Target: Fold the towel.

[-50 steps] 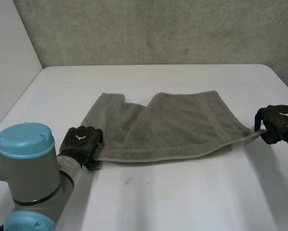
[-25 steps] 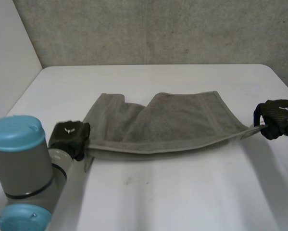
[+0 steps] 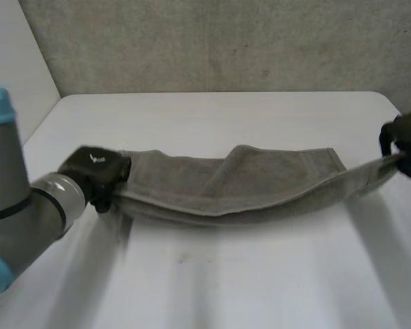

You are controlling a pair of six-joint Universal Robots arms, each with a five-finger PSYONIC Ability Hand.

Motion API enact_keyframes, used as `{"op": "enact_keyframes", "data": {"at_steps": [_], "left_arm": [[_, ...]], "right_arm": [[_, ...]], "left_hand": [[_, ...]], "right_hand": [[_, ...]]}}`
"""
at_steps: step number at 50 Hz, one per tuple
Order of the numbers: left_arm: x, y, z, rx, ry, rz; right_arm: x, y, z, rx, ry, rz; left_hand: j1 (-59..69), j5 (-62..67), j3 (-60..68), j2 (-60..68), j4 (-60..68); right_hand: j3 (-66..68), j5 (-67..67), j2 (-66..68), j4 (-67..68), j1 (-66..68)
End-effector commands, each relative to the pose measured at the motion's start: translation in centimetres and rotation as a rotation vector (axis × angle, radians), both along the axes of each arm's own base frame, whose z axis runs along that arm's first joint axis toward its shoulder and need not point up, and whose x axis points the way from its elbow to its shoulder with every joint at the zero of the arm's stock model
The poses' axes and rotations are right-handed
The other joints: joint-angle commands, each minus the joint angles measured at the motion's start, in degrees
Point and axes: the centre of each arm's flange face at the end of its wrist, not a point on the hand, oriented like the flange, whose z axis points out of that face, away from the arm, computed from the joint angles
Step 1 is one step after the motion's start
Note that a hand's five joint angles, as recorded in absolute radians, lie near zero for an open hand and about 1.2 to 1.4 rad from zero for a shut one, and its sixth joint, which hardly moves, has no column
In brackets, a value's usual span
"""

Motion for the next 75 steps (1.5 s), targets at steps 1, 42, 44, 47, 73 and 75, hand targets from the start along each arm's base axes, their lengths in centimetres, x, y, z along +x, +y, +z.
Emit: {"op": "enact_keyframes", "data": {"at_steps": [1,42,44,47,73,75], "left_arm": [[0.1,-1.0,-5.3,0.145,-0.061,0.017],[0.2,-1.7,-8.0,0.105,-0.045,0.027],[-0.1,-2.5,-8.1,0.078,-0.034,0.030],[-0.7,-5.1,-7.2,-0.008,-0.006,0.041],[-0.4,-11.4,5.0,-0.549,0.200,0.054],[0.1,-10.4,2.4,-0.457,0.166,0.042]], "right_arm": [[0.8,-0.7,-6.1,0.191,0.020,0.044],[4.3,-3.3,-9.1,0.088,-0.167,0.035],[5.1,-3.8,-8.8,0.066,-0.158,0.045],[6.2,-5.6,-7.7,-0.022,-0.135,0.056],[8.9,-5.9,4.0,-0.625,-0.358,0.211],[8.9,-5.1,1.9,-0.516,-0.336,0.237]], "left_hand": [[12.2,11.5,10.4,10.7,10.3],[12.2,11.5,10.4,10.7,10.3],[12.2,11.5,10.4,10.7,10.3],[12.2,11.5,10.4,10.7,10.3],[12.2,11.5,10.4,10.7,10.3],[12.2,11.5,10.4,10.7,10.3]], "right_hand": [[10.4,10.5,10.4,10.2,0.2],[10.4,10.5,10.4,10.2,0.2],[10.4,10.5,10.4,10.2,0.2],[10.4,10.5,10.4,10.2,0.2],[10.4,10.5,10.4,10.2,0.2],[10.4,10.5,10.4,10.2,0.2]]}}
